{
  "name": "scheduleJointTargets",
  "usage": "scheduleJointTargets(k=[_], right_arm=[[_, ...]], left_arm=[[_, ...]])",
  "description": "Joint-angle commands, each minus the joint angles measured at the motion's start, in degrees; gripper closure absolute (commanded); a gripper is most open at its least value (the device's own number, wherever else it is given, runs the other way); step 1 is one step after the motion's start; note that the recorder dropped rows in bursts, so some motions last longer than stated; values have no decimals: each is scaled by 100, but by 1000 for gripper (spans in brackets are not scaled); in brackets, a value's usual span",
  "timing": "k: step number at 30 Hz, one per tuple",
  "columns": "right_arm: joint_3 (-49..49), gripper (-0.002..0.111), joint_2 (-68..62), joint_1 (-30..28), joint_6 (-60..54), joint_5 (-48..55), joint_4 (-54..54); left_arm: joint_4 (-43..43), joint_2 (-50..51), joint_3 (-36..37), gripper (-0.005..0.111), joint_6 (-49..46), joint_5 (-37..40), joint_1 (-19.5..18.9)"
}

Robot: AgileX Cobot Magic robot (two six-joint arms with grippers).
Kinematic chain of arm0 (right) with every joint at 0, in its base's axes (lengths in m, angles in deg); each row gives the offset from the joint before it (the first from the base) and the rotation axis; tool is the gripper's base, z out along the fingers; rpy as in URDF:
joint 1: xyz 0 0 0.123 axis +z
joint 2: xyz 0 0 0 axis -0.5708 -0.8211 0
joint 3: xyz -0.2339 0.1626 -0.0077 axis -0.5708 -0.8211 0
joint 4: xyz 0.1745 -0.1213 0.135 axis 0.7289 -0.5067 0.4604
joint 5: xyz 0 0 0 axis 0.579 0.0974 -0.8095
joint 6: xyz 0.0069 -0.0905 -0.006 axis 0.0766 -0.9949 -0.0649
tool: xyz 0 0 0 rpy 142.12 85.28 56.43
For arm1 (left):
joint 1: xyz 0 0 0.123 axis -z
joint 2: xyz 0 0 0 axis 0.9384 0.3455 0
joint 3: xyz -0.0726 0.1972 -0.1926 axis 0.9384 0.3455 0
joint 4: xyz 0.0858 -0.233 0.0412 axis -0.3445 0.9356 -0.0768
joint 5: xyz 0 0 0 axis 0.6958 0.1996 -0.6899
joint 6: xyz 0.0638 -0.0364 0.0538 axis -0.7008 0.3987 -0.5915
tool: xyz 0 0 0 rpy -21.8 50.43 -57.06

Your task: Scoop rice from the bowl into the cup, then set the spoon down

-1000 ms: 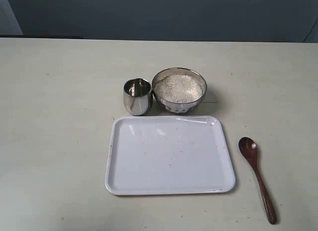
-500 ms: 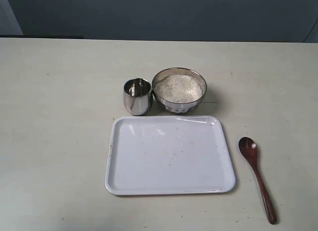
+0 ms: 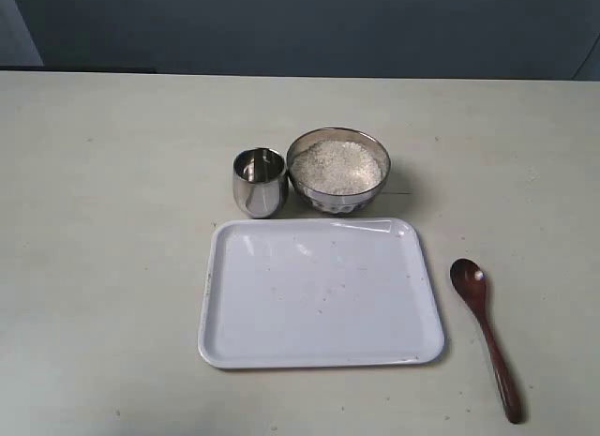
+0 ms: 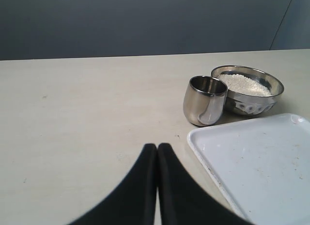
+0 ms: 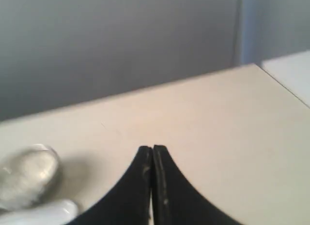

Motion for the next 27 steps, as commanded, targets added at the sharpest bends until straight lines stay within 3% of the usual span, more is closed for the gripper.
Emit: scheduleJointTargets(k=[1,3,8,17,27], right_arm=[[1030,109,-1311,-17,179,2371,-1402],[1406,109,-1880,-17,282,3089,-1675],[1636,109,-2808,-17,282,3089,-1302],[1161,109,-3614,-17,282,3089,-1055],[275,109,-3811,-17,-914,2647,907]], left_arm=[[-3,-30,-23,106,37,-80,37],[-3,-30,-23,106,37,-80,37],[-3,-30,-23,106,37,-80,37],[-3,-30,-23,106,37,-80,37],[-3,-30,-23,106,37,-80,37]])
